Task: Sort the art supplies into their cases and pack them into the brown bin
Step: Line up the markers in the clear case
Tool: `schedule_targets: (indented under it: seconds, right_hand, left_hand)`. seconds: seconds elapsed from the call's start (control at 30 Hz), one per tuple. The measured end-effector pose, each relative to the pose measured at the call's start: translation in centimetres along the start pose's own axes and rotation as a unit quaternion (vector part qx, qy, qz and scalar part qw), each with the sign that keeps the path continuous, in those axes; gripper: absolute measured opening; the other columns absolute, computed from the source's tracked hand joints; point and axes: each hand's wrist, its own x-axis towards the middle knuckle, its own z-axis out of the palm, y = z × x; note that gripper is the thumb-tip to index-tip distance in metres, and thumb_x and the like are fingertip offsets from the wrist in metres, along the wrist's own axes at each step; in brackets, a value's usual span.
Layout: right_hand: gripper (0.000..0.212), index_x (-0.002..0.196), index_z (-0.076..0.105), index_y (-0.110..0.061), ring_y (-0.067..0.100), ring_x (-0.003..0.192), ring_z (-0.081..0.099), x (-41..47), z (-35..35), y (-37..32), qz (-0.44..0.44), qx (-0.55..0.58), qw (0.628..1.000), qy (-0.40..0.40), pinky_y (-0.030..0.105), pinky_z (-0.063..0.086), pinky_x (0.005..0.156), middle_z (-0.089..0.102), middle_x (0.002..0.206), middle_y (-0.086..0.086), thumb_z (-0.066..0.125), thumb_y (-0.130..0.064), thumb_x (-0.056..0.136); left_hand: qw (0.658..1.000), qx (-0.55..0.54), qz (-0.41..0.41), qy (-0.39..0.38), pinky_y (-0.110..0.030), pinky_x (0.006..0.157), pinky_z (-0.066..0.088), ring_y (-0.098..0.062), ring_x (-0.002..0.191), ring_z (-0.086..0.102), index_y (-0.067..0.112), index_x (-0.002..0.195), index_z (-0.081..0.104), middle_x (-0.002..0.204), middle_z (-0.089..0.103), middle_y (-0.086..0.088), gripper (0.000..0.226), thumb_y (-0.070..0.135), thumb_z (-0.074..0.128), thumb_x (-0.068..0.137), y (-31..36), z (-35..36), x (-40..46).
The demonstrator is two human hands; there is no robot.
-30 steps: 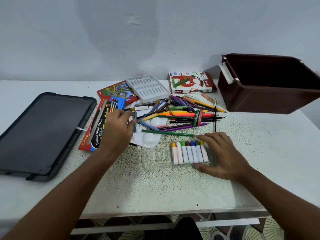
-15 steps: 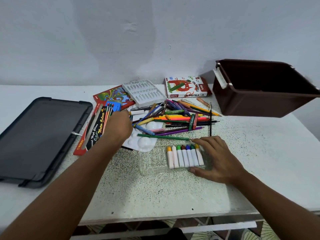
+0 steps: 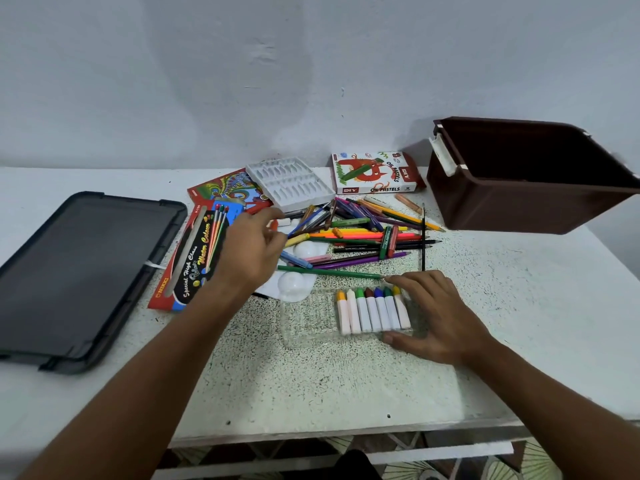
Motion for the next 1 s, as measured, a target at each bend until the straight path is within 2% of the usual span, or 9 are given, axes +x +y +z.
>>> schedule_targets:
  seconds: [0.13, 0.3, 0.5, 0.6, 0.7, 0.8, 0.87, 0.9, 1.0]
  right_hand:
    - [0.086, 0.138, 0.04, -0.028, 0.014, 0.113, 0.04, 0.0, 0.0, 0.0, 0.0, 0.001, 1.0, 0.0, 0.033, 0.037, 0.089, 0.05, 0.126, -0.005, 0.046, -0.084, 0.072]
    - [0.087, 0.138, 0.04, -0.027, 0.013, 0.113, 0.04, -0.1, 0.1, 0.1, 0.003, -0.001, 1.0, -0.003, 0.033, 0.037, 0.089, 0.05, 0.127, -0.005, 0.046, -0.083, 0.072]
    - [0.086, 0.138, 0.041, -0.026, 0.014, 0.112, 0.041, -0.1, -0.1, 0.0, -0.003, -0.001, 1.0, 0.002, 0.033, 0.036, 0.089, 0.05, 0.124, -0.005, 0.048, -0.081, 0.073]
    - [0.086, 0.138, 0.041, -0.026, 0.014, 0.112, 0.041, -0.1, -0.1, 0.0, -0.002, -0.003, 1.0, 0.003, 0.034, 0.036, 0.09, 0.05, 0.124, -0.005, 0.048, -0.082, 0.073]
    - [0.087, 0.138, 0.042, -0.026, 0.014, 0.113, 0.04, -0.1, -0.1, -0.1, 0.002, -0.003, 1.0, 0.002, 0.033, 0.036, 0.09, 0.049, 0.125, -0.006, 0.048, -0.083, 0.072]
    - [0.087, 0.138, 0.042, -0.027, 0.014, 0.113, 0.04, -0.1, -0.1, -0.2, 0.004, -0.001, 1.0, 0.004, 0.032, 0.035, 0.091, 0.05, 0.125, -0.006, 0.048, -0.083, 0.072]
    - [0.087, 0.138, 0.042, -0.027, 0.014, 0.113, 0.04, -0.1, -0.1, -0.2, 0.003, 0.001, 1.0, 0.005, 0.033, 0.035, 0.091, 0.05, 0.124, -0.006, 0.049, -0.082, 0.072]
    - [0.087, 0.138, 0.042, -0.027, 0.014, 0.113, 0.041, -0.1, -0.1, -0.2, 0.003, 0.001, 1.0, 0.006, 0.034, 0.036, 0.091, 0.05, 0.124, -0.006, 0.049, -0.082, 0.072]
    - [0.086, 0.138, 0.041, -0.027, 0.015, 0.113, 0.041, -0.1, -0.1, -0.2, 0.001, 0.0, 1.0, 0.007, 0.034, 0.036, 0.091, 0.05, 0.124, -0.005, 0.05, -0.082, 0.072]
  left_hand:
    - [0.988, -0.127, -0.025, -0.079, -0.021, 0.052, 0.038, -0.014, 0.057, 0.048, 0.015, 0.098, 0.067, 0.073, 0.062, -0.02, 0.016, 0.006, 0.061, 0.086, 2.6, 1.0, -3.0]
    - [0.976, -0.155, -0.035, -0.148, -0.02, 0.057, 0.041, -0.013, 0.06, 0.047, 0.021, 0.093, 0.068, 0.074, 0.06, -0.02, 0.016, 0.008, 0.066, 0.083, 2.5, 2.8, -4.7]
    - [0.969, -0.15, -0.052, -0.187, -0.039, 0.065, 0.053, -0.024, 0.063, 0.056, 0.017, 0.103, 0.067, 0.08, 0.066, -0.022, 0.018, 0.01, 0.062, 0.087, 2.4, 3.6, -5.3]
    - [0.971, -0.14, -0.048, -0.188, -0.043, 0.073, 0.056, -0.032, 0.074, 0.065, 0.017, 0.111, 0.065, 0.081, 0.068, -0.017, 0.024, 0.01, 0.061, 0.088, 2.3, 3.6, -5.4]
    - [0.975, -0.119, -0.037, -0.185, -0.036, 0.076, 0.056, -0.021, 0.079, 0.067, 0.013, 0.114, 0.063, 0.084, 0.069, -0.009, 0.026, 0.009, 0.061, 0.089, 2.2, 3.7, -5.6]
    - [0.981, -0.085, -0.008, -0.175, -0.009, 0.07, 0.049, -0.006, 0.074, 0.06, 0.012, 0.116, 0.065, 0.088, 0.066, 0.0, 0.029, 0.01, 0.061, 0.088, 2.3, 3.9, -5.7]
    - [0.984, -0.05, 0.023, -0.167, -0.002, 0.064, 0.041, -0.003, 0.071, 0.054, 0.011, 0.114, 0.068, 0.087, 0.062, 0.002, 0.028, 0.011, 0.062, 0.087, 2.6, 3.8, -5.8]
    - [0.985, -0.036, 0.035, -0.164, -0.006, 0.064, 0.043, -0.007, 0.07, 0.054, 0.009, 0.108, 0.07, 0.085, 0.062, 0.0, 0.023, 0.011, 0.062, 0.086, 2.6, 3.8, -5.8]
    - [0.984, -0.019, 0.045, -0.169, -0.037, 0.073, 0.05, -0.022, 0.074, 0.06, 0.002, 0.093, 0.072, 0.081, 0.066, -0.011, 0.015, 0.012, 0.063, 0.086, 2.8, 3.7, -5.9]
